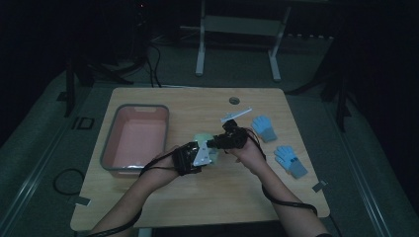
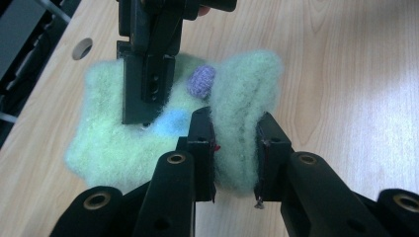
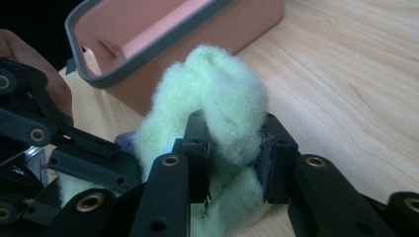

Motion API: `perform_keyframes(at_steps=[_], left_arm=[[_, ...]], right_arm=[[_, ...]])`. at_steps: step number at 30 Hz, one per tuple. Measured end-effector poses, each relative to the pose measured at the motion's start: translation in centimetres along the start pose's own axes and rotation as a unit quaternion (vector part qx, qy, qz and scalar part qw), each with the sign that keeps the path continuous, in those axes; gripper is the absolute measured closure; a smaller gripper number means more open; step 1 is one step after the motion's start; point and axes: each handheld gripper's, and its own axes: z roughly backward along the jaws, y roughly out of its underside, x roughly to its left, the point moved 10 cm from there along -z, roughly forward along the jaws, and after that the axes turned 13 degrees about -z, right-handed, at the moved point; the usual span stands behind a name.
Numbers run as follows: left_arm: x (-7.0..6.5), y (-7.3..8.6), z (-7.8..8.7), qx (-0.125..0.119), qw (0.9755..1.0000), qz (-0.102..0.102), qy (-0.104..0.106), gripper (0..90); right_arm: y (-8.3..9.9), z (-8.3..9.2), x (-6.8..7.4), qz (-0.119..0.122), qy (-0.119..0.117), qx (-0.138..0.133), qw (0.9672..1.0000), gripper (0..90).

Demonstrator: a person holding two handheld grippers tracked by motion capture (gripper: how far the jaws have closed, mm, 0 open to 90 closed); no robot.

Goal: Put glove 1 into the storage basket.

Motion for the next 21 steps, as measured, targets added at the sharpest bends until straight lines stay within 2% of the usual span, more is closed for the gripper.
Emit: perform_keyframes(at_steps=[7,21], left_arm=[[1.2,1.1,1.3,-0.001,0.9999,0.010,-0.005,74.3],[2.7,3.8,3.5,0.010,0.9996,0.015,-0.023,74.3]], right_arm=[[-1.5,-0.6,1.0,0.006,0.002,-0.006,1.0000,70.0],[-4.3,-2.9,3.2,0.012,0.002,-0.009,0.9999,70.0]])
